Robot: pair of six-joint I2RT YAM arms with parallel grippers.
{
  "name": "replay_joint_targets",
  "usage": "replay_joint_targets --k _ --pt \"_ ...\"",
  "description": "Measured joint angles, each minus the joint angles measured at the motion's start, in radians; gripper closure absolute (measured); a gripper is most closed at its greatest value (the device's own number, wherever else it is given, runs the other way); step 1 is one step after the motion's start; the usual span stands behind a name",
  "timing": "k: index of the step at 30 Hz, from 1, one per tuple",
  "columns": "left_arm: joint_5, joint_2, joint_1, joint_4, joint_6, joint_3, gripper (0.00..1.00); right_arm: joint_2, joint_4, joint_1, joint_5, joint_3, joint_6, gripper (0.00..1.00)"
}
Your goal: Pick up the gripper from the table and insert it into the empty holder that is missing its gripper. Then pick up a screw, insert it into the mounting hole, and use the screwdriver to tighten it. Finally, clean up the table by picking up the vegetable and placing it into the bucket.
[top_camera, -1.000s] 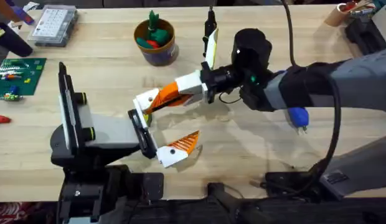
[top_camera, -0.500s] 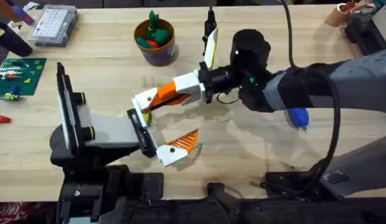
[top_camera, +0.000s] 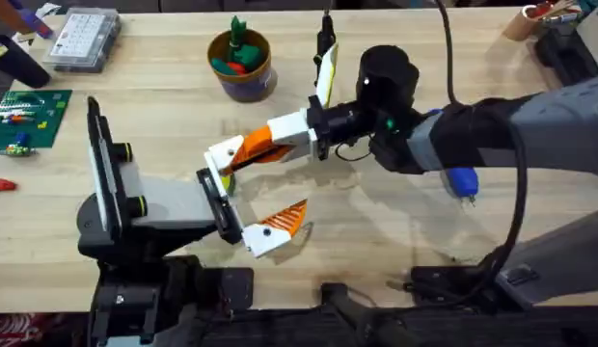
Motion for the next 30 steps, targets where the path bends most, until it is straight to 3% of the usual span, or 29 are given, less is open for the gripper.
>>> replay_joint_targets --k 21,22,23,28,30 --pt "-0.001 0.0 0.0 0.0 0.0 0.0 0.014 0.0 0.001 0.001 0.004 0.0 0.001 0.984" --pt "-0.002 0.0 0.0 0.001 0.0 0.0 0.015 0.0 0.0 0.001 0.004 0.0 0.004 0.93" --pt "-0.003 0.0 0.0 0.001 0.002 0.0 0.015 0.0 -0.004 0.001 0.008 0.0 0.006 0.807" --pt "0.017 0.0 -0.005 -0.003 0.012 0.0 0.015 0.012 -0.008 0.013 0.036 0.001 0.011 0.065" --pt "0.02 0.0 -0.006 -0.003 0.013 0.0 0.015 0.013 -0.007 0.015 0.042 0.002 0.011 0.011"
